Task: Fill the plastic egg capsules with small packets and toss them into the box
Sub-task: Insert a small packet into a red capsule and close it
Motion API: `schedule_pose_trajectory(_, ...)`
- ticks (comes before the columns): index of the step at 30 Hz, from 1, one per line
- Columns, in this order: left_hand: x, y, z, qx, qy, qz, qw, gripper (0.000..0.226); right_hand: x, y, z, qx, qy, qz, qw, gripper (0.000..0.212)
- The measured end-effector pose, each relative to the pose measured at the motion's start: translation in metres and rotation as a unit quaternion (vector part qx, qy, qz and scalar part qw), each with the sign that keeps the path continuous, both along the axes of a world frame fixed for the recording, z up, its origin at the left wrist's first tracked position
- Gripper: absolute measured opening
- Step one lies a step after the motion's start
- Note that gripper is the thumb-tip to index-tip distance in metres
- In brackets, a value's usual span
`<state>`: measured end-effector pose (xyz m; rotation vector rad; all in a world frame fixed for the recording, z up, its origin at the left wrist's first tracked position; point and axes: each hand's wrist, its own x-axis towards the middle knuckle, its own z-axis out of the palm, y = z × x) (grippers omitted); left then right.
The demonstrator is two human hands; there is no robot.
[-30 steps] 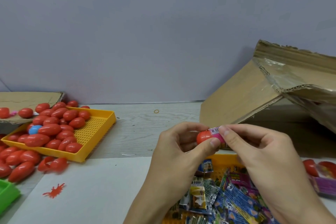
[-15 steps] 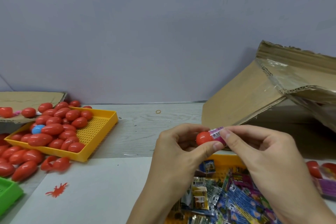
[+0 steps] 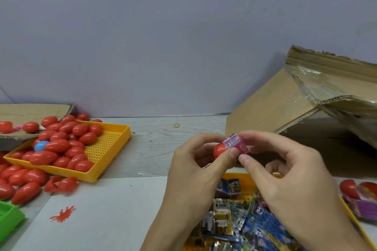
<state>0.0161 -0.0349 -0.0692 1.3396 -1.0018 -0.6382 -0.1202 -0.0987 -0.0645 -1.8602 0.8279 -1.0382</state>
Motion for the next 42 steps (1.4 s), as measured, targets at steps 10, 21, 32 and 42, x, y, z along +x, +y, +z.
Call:
schedule_pose_trajectory(10,-0.004,-0.002,0.000,-0.015,0.039,-0.011,0.999,0.025,0.012,0.007,-0.008,-0.130,0.109,-0.018,0.985,0.088)
schedule_pose_trajectory(21,-0.007,-0.003,-0.001,-0.004,0.063,-0.022,0.998,0.017,0.011,0.007,-0.011,-0.159,0.051,-0.050,0.985,0.092)
schedule_pose_trajectory(32,-0.008,-0.002,-0.003,0.008,0.016,-0.056,0.998,0.026,0.008,0.007,-0.010,-0.146,0.033,-0.008,0.989,0.100)
schedule_pose_trajectory(42,-0.011,-0.006,-0.006,0.023,0.043,-0.081,0.996,0.026,0.010,0.005,-0.012,-0.163,0.051,-0.023,0.985,0.102)
